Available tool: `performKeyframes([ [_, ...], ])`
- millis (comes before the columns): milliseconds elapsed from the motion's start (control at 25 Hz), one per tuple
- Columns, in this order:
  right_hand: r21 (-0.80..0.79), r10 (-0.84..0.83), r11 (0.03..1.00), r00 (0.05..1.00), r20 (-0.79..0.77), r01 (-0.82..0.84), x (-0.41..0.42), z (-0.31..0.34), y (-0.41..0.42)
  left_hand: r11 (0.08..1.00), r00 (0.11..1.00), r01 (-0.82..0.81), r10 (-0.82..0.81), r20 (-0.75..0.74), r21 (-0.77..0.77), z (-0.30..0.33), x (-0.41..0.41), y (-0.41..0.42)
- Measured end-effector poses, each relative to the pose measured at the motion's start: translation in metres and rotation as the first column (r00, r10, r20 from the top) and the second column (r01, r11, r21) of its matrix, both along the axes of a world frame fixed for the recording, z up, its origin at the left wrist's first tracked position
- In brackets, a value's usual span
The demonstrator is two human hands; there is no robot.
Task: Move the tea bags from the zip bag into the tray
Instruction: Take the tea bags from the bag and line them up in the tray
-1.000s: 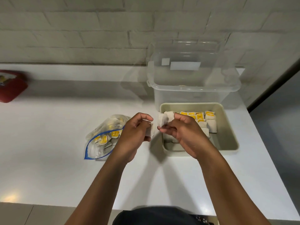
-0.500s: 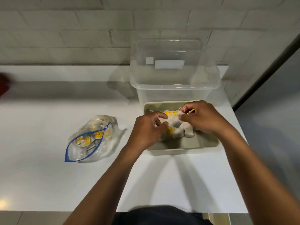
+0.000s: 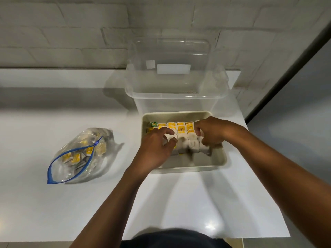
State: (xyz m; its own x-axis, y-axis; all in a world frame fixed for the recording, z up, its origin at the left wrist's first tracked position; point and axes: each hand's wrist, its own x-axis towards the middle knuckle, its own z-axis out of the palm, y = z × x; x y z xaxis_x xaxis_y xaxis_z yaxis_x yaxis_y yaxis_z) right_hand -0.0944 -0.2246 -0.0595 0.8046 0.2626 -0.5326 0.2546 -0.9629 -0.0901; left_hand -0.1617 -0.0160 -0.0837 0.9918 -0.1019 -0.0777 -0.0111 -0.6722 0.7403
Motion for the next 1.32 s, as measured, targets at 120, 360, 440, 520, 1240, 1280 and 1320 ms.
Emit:
performKeyframes([
  [120, 0.135, -0.033, 0.990, 0.999, -0.025, 0.036, 0.002, 0.002, -0.003, 1.000, 1.000, -0.011, 0.011, 0.006, 0.002, -0.002, -0.001, 0.000],
  [360, 0.120, -0.042, 0.992, 0.999, 0.004, 0.041, 0.010, 0.000, -0.010, 1.000, 1.000, 0.000, 0.000, -0.008, 0.012, -0.006, 0.000, 0.001],
  [440, 0.075, 0.034, 0.997, 0.999, 0.017, -0.035, 0.012, -0.002, -0.008, 1.000, 1.000, -0.008, 0.008, -0.009, 0.010, -0.005, 0.001, 0.002],
  [520, 0.068, 0.063, 0.995, 0.993, 0.101, -0.071, 0.012, -0.004, -0.007, 1.000, 1.000, -0.013, 0.013, -0.019, 0.006, -0.004, 0.000, 0.002],
  [1240, -0.316, 0.212, 0.920, 0.973, -0.094, -0.231, 0.031, -0.018, 0.018, 0.984, 1.000, -0.030, 0.028, -0.009, -0.177, 0.000, -0.007, 0.028],
  [1280, -0.315, 0.221, 0.917, 0.969, -0.114, -0.246, 0.031, -0.017, 0.018, 0.982, 0.999, -0.031, 0.032, 0.002, -0.186, -0.001, -0.007, 0.030],
  [1320, -0.304, 0.219, 0.918, 0.964, -0.148, -0.255, 0.030, -0.015, 0.019, 0.981, 0.999, -0.034, 0.035, 0.005, -0.193, -0.001, -0.007, 0.032],
])
